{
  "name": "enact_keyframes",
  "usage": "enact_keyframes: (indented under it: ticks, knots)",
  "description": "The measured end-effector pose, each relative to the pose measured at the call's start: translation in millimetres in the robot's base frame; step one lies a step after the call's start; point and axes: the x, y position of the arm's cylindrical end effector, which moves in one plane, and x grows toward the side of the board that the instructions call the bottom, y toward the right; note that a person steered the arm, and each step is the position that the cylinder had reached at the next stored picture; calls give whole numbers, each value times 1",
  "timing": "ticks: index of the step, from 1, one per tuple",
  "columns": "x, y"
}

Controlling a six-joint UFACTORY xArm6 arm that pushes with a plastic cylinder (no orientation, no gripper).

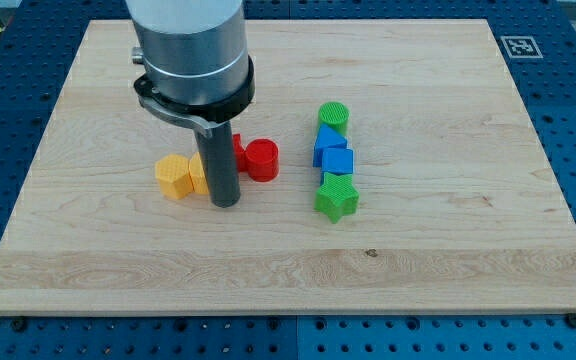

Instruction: Point at the red circle

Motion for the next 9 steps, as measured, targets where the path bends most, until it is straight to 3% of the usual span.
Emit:
enact_keyframes:
  ticks: [4,9]
  knots:
    - [-5,-3]
    - [2,46]
